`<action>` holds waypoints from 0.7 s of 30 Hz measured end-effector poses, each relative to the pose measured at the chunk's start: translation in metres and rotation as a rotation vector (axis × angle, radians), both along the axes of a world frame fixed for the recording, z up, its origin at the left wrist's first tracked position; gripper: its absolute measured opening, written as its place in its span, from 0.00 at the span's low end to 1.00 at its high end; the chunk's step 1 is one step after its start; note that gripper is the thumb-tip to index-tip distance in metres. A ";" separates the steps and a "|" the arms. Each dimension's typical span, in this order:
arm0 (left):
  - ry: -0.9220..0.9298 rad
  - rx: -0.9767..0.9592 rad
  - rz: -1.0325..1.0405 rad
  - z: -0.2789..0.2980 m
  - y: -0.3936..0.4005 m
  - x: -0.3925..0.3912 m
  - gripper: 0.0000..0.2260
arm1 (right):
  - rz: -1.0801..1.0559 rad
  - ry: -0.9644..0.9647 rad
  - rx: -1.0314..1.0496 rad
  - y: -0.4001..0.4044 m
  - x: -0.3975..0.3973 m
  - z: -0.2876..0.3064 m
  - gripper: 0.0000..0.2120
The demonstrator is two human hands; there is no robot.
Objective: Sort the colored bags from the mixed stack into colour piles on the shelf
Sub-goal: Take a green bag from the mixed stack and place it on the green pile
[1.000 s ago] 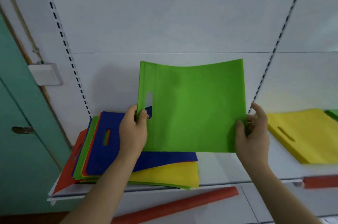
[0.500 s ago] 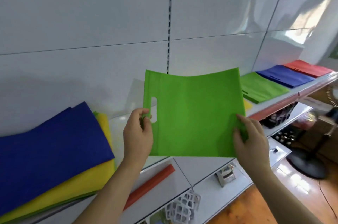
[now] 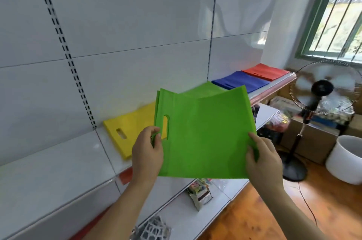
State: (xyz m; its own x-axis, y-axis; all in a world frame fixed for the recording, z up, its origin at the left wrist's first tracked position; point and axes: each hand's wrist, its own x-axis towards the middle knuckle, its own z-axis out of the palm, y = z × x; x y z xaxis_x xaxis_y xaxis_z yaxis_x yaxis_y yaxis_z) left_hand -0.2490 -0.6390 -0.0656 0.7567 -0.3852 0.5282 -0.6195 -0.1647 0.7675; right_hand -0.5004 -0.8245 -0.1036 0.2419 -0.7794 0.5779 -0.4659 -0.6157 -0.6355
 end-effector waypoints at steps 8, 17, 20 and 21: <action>0.005 0.078 -0.048 -0.020 -0.120 -0.005 0.08 | -0.017 0.048 0.028 -0.099 -0.021 -0.029 0.26; 0.035 0.142 -0.031 -0.021 -0.240 0.041 0.12 | -0.022 0.096 -0.056 -0.242 0.037 0.008 0.16; 0.041 0.180 0.007 -0.020 -0.262 0.060 0.12 | 0.005 0.106 -0.050 -0.280 0.066 0.013 0.16; 0.043 0.206 0.017 -0.021 -0.268 0.064 0.12 | 0.019 0.117 -0.038 -0.290 0.074 0.013 0.17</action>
